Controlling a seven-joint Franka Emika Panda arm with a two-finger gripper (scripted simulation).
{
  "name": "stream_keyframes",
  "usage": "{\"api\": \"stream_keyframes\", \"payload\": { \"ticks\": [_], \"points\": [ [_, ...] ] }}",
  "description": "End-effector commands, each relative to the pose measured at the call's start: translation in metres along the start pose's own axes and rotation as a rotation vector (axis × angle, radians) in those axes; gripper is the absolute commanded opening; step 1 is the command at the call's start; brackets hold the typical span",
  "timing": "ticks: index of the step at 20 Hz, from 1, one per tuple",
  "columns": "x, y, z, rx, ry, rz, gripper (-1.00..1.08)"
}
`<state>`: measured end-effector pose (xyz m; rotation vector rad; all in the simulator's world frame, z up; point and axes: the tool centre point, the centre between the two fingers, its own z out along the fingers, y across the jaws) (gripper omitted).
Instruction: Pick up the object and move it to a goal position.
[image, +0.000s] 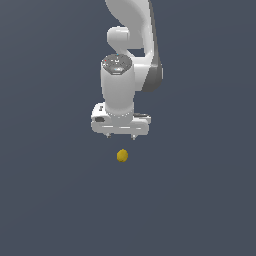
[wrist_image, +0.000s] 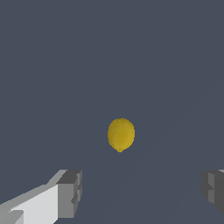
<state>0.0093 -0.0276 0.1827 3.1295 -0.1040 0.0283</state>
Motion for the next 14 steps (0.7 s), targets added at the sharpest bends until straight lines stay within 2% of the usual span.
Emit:
{"api": "stream_keyframes", "payload": {
  "ticks": [1, 10, 14],
  "points": [
    [0.0, 0.0, 0.0, 0.0, 0.0, 0.0, 1.0],
    [0.008, -0.026, -0.013, 0.011, 0.039, -0.016, 1.0],
    [0.007, -0.026, -0.013, 0.01, 0.039, -0.017, 1.0]
  ]
}}
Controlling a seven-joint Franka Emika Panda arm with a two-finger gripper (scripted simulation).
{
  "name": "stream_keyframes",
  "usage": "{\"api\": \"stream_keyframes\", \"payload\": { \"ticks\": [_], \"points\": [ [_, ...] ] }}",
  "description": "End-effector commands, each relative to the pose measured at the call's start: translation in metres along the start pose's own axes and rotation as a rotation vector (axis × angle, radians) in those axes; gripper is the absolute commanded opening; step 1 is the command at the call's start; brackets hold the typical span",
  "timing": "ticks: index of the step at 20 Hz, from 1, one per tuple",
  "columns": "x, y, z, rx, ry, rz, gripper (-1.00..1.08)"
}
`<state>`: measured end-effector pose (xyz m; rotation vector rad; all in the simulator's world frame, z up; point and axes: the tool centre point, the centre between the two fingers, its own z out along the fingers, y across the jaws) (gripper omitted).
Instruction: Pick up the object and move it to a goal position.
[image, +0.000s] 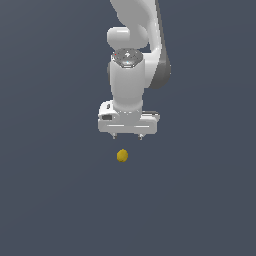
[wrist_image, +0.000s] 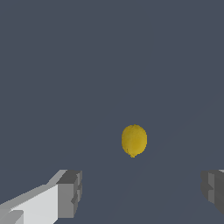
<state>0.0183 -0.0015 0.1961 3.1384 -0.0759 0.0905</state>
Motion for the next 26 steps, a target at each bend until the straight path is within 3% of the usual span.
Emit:
{"api": "stream_keyframes", "payload": {
  "ticks": [1, 13, 26],
  "points": [
    [0.0, 0.001, 0.001, 0.0, -0.001, -0.001, 1.0],
    [0.0, 0.006, 0.023, -0.004, -0.012, -0.128, 1.0],
    [-0.003, 0.019, 0.079, 0.003, -0.04, -0.441, 1.0]
  ]
}}
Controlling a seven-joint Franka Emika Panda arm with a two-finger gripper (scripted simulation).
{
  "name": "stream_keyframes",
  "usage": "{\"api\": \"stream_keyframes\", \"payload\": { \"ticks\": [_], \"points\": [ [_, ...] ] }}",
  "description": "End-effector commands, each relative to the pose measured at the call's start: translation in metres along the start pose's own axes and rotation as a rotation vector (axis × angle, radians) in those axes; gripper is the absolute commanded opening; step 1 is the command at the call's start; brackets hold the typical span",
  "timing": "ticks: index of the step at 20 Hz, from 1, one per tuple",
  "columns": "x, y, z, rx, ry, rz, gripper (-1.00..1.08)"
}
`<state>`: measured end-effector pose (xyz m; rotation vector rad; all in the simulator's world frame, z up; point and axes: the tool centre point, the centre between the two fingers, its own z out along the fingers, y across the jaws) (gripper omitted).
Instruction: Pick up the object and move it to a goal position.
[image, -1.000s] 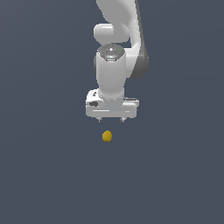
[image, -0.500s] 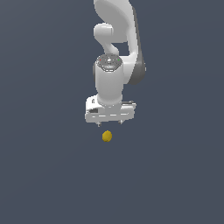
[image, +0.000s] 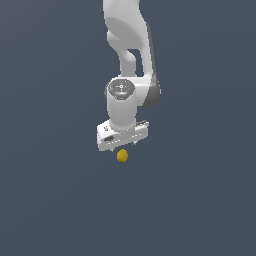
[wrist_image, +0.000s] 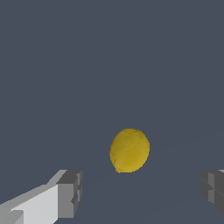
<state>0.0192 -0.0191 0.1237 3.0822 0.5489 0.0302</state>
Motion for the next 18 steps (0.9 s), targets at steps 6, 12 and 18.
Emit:
{"api": "stream_keyframes", "payload": {
  "ticks": [6, 12, 18],
  "points": [
    [-0.004, 0.004, 0.028, 0.009, -0.01, -0.159, 1.0],
    [-0.006, 0.005, 0.041, 0.014, -0.014, -0.231, 1.0],
    [-0.007, 0.006, 0.045, 0.016, -0.015, -0.254, 1.0]
  ]
}}
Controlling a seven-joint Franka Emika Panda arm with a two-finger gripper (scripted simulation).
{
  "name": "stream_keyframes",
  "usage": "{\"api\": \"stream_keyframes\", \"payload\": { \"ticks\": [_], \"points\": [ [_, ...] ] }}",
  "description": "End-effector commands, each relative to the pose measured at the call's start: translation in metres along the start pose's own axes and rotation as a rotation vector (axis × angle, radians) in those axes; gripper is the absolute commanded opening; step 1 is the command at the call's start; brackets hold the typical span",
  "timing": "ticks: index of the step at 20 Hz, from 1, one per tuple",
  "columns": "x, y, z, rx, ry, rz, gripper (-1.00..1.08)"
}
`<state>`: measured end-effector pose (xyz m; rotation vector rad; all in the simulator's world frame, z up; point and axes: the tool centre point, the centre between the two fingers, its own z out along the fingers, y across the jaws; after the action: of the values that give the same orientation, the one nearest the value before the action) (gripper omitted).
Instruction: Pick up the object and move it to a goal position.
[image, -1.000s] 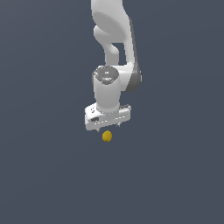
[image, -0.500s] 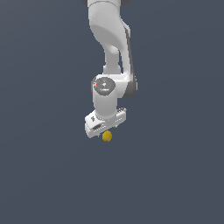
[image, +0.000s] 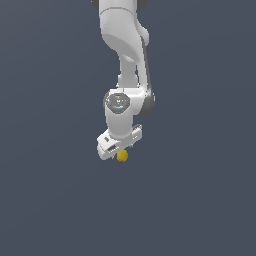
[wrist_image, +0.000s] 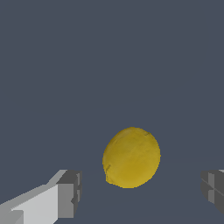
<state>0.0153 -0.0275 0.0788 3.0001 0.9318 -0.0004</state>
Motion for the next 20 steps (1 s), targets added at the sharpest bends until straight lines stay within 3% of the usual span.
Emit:
{"api": "stream_keyframes", "payload": {
  "ticks": [1, 18, 19, 20],
  "points": [
    [0.0, 0.0, 0.0, 0.0, 0.0, 0.0, 1.0],
    [0.0, 0.0, 0.051, 0.0, 0.0, -0.005, 1.0],
    [0.0, 0.0, 0.051, 0.0, 0.0, -0.005, -1.0],
    [0.0, 0.0, 0.051, 0.0, 0.0, -0.005, -1.0]
  ]
}}
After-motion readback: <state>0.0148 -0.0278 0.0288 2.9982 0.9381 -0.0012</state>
